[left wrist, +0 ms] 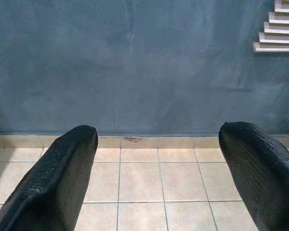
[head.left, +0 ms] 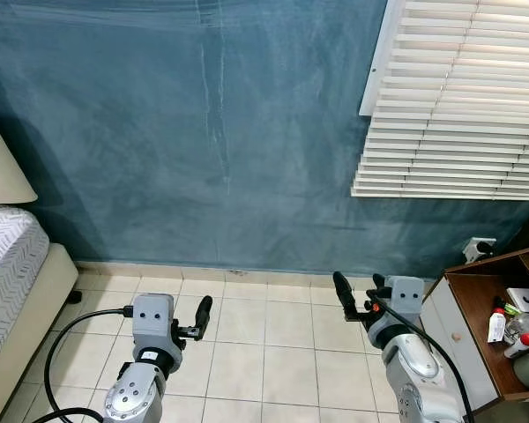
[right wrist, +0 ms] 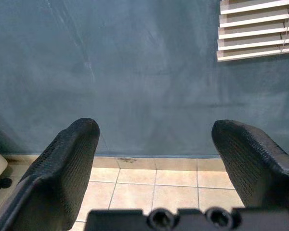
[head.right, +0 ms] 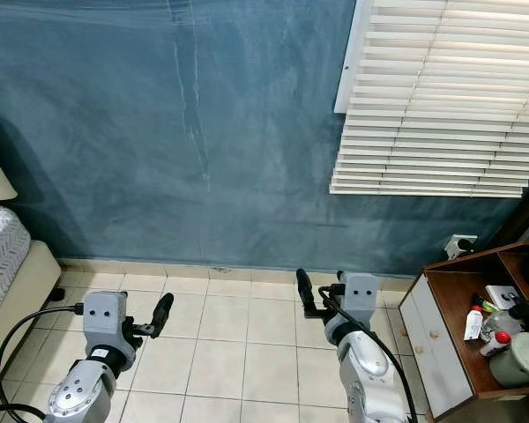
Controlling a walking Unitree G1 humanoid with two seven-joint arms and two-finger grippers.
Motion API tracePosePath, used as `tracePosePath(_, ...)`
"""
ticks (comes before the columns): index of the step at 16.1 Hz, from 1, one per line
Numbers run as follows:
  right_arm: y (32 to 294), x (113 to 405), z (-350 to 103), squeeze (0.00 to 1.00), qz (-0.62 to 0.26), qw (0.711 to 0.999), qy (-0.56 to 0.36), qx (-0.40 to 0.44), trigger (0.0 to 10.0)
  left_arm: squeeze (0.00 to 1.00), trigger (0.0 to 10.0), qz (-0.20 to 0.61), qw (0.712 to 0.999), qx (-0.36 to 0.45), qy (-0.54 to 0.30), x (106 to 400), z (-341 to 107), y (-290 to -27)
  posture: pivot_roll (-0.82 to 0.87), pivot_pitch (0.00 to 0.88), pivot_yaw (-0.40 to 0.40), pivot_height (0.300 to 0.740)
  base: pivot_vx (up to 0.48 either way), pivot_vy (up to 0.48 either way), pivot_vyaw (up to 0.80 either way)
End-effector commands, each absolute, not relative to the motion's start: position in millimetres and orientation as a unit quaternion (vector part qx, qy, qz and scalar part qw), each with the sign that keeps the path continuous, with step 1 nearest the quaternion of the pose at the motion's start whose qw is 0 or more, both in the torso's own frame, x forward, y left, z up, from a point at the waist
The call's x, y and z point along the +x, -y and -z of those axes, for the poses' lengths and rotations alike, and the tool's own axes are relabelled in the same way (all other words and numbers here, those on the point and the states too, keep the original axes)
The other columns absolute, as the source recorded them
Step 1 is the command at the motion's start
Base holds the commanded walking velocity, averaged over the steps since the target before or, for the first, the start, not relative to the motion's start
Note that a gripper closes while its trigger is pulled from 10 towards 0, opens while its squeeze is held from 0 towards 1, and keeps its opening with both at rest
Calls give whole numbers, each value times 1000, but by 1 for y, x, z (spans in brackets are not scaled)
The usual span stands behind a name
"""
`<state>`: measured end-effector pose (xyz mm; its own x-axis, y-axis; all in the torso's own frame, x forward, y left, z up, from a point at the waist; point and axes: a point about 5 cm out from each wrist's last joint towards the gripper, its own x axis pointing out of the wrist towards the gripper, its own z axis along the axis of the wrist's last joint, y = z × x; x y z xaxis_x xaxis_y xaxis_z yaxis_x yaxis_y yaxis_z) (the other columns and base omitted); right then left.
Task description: Clean up the room
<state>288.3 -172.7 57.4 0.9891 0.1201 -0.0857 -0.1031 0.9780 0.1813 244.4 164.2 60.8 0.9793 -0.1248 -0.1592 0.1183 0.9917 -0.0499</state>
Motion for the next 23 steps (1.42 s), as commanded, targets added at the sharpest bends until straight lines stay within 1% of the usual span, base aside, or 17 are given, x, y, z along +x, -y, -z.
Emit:
tracePosePath(1, 151, 284, -49, 0, -90, 989, -114, 16, 10000, 0, 10000, 73, 987, -13, -145, 279, -60, -171, -6, 0, 67, 740, 0, 0, 0)
tracePosePath(2, 153, 285, -43, 0, -97, 987, -128, 33, 10000, 0, 10000, 71, 990, 11, -124, 284, -63, -172, 11, 0, 36, 740, 0, 0, 0)
tracePosePath(3, 158, 287, -39, 0, -92, 985, -134, 50, 10000, 0, 10000, 70, 992, 16, -100, 293, -70, -172, 11, 0, 37, 740, 0, 0, 0)
tracePosePath(4, 157, 288, -38, 0, -94, 985, -132, 52, 10000, 0, 10000, 69, 993, 14, -91, 296, -73, -173, 12, 0, 37, 740, 0, 0, 0)
tracePosePath(7, 156, 285, -37, 0, -100, 984, -138, 52, 10000, 0, 10000, 74, 992, 17, -97, 293, -71, -172, 18, 0, 34, 740, 0, 0, 0)
tracePosePath(8, 156, 283, -38, 0, -109, 984, -132, 52, 10000, 0, 10000, 74, 993, 12, -94, 290, -71, -173, 18, 0, 33, 740, 0, 0, 581)
tracePosePath(9, 162, 275, -36, 0, -118, 984, -133, 21, 10000, 0, 10000, 57, 994, 22, -88, 275, -71, -180, 19, 0, 32, 740, 0, 0, 669)
tracePosePath(10, 166, 272, -31, 0, -112, 983, -143, 25, 10000, 0, 10000, 41, 995, 22, -94, 269, -69, -182, 26, 0, 29, 740, 0, 0, 656)
tracePosePath(11, 168, 274, -28, 0, -104, 983, -150, 33, 10000, 0, 10000, 28, 994, 17, -101, 273, -64, -180, 25, 0, 28, 740, 0, 0, 656)
tracePosePath(12, 168, 276, -28, 0, -102, 983, -149, 35, 10000, 0, 10000, 21, 994, 31, -102, 276, -62, -179, 25, 0, 28, 740, 0, 0, 638)
tracePosePath(14, 166, 279, -33, 0, -109, 984, -138, 27, 10000, 0, 10000, 26, 994, 20, -103, 285, -62, -172, 16, 0, 11, 740, 0, 0, 619)
tracePosePath(15, 166, 280, -35, 0, -113, 985, -132, 9, 10000, 0, 10000, 41, 995, 21, -89, 288, -67, -165, 12, 0, 5, 740, 0, 0, 619)
tracePosePath(16, 169, 280, -34, 0, -112, 984, -136, 14, 10000, 0, 10000, 44, 996, 14, -83, 287, -70, -161, 4, 0, -12, 740, 330, 0, 606)
tracePosePath(18, 173, 280, -35, 0, -114, 984, -136, 13, 10000, 0, 10000, 23, 995, -8, -94, 285, -65, -161, 5, 0, -26, 740, 471, 0, 606)
tracePosePath(20, 175, 282, -34, 0, -116, 983, -139, 13, 10000, 0, 10000, 14, 994, 9, -104, 285, -60, -159, 7, 0, -28, 740, 471, 0, 603)
tracePosePath(23, 171, 287, -36, 0, -119, 984, -132, 16, 10000, 0, 10000, 22, 996, 5, -90, 287, -65, -158, 17, 0, -19, 740, 471, 0, 604)
